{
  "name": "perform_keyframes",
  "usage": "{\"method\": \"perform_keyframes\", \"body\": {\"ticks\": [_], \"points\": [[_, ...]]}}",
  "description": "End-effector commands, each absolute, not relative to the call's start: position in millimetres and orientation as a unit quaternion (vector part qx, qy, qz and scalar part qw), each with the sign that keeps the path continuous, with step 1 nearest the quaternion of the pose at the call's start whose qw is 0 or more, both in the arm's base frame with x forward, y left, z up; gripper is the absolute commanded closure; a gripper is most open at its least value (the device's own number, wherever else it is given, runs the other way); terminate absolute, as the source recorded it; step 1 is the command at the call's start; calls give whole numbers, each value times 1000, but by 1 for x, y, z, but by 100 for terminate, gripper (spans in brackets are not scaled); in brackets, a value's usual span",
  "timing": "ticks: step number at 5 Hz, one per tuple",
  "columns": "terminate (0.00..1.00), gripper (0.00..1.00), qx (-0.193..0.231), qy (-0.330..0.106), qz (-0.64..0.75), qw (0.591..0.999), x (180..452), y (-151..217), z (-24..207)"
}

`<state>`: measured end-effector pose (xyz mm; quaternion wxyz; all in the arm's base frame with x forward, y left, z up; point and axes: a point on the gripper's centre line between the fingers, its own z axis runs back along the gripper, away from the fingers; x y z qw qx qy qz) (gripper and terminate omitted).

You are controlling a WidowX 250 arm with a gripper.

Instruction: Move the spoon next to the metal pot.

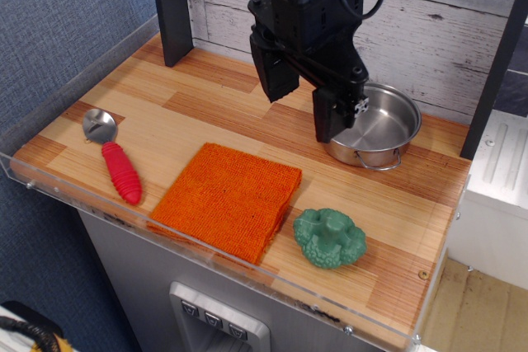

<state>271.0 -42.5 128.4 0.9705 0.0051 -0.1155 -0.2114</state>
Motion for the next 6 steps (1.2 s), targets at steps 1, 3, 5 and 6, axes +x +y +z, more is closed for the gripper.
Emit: {"method": "perform_keyframes", "body": {"ticks": [1,3,5,6], "points": [[0,0,5,-115,-211,971,271,-43,128],[0,0,14,-83,-12,996,252,21,102],[0,0,76,-86,221,968,241,83,80],[0,0,77,-96,313,942,241,110,66]]}}
